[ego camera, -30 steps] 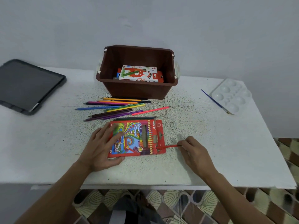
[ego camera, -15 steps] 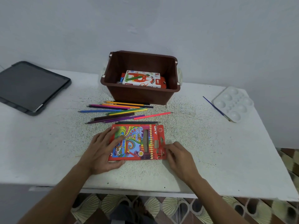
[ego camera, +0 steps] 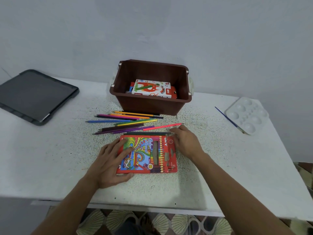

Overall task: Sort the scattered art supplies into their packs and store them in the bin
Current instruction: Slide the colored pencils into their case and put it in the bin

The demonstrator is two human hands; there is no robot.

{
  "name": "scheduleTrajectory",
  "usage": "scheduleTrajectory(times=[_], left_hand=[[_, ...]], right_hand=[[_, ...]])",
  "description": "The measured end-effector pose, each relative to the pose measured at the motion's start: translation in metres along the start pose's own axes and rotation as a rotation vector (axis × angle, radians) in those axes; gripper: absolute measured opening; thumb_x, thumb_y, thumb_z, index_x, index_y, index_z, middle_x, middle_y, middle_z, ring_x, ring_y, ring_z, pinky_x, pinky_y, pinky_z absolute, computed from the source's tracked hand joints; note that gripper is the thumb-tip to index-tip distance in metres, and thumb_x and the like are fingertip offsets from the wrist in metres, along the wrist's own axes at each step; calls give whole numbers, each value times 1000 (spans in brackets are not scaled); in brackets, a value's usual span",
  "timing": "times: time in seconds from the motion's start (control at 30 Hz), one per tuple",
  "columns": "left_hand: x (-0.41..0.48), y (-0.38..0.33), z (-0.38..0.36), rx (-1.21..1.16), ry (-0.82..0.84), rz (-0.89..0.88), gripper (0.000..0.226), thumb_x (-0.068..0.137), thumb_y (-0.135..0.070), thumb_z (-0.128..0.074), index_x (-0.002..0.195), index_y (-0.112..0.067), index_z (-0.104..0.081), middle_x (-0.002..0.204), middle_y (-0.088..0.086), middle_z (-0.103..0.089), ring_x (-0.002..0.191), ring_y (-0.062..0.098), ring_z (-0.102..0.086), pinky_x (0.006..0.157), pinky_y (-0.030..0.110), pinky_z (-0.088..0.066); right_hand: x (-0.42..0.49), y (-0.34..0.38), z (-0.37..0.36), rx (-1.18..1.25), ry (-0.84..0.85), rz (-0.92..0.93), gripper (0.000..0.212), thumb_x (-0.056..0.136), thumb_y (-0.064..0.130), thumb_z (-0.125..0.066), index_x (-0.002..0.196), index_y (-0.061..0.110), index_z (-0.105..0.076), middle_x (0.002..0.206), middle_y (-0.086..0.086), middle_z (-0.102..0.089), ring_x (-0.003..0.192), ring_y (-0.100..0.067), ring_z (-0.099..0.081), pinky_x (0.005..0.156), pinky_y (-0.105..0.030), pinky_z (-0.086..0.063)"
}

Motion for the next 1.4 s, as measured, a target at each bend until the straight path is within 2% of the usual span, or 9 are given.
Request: scheduleTrajectory(times=[0.13,0.33,0.43,0.57,0.63,0.8,0.97,1.4], left_hand=[[-1,0,0,-1,-4,-3,85,79,-82,-48,146,-32,-37,158,4,-29,147,25,-25,113,49,-25],[-1,0,0,-3,-6,2,84,79,-81,-49,147,-33,-37,158,3,-29,146,25,-25,113,49,-24],[0,1,1,-9,-19,5,83,79,-81,-48,146,-32,-37,159,2,-28,146,24,-25,113,48,-24],[0,1,1,-18,-25,14,83,80,-81,-47,147,-33,-36,160,1,-25,147,23,-25,113,48,-24],[0,1,2,-20,-27,18,84,80,-81,-47,147,-33,-35,161,1,-24,148,23,-23,113,48,-25],[-1,2,1,-12,-31,34,85,81,-82,-45,149,-32,-32,163,0,-19,150,22,-18,114,47,-24],[0,0,0,8,-18,21,87,82,-81,-43,152,-30,-30,164,1,-15,151,24,-16,116,48,-24],[0,-1,1,19,-20,10,87,83,-80,-43,152,-30,-29,165,1,-13,152,22,-10,116,47,-22]], right_hand=[[14,5,-6,-78,77,-21,28,100,26,-50,123,19,-65,116,-8,-56,98,-28,-63,80,-36,-54],[20,13,-6,-152,66,32,23,96,22,-55,116,14,-62,110,-7,-55,97,-27,-61,74,-34,-50],[18,9,3,-185,-6,32,21,97,21,-55,113,10,-59,106,-7,-58,91,-26,-62,68,-33,-49],[6,-11,30,-206,-154,19,14,97,10,-54,106,2,-63,94,-8,-58,70,-22,-52,57,-26,-31],[-7,-28,46,-176,-220,7,10,96,7,-57,98,1,-65,89,-8,-59,64,-21,-48,52,-24,-27],[-53,-80,74,-127,-284,-36,3,92,6,-63,91,8,-65,88,-2,-57,61,-23,-53,51,-32,-43],[-97,-109,83,-184,-250,-43,8,88,4,-67,92,11,-66,88,1,-57,61,-24,-57,47,-36,-48],[-114,-62,51,-190,-166,137,6,89,9,-66,96,9,-66,87,-2,-56,60,-26,-55,43,-36,-46]])
Point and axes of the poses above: each hand's wrist, its own x-axis towards the middle knuckle, its own z-axis out of the back of the hand, y = z × x, the point moved 8 cm from there along x, towards the middle knuckle
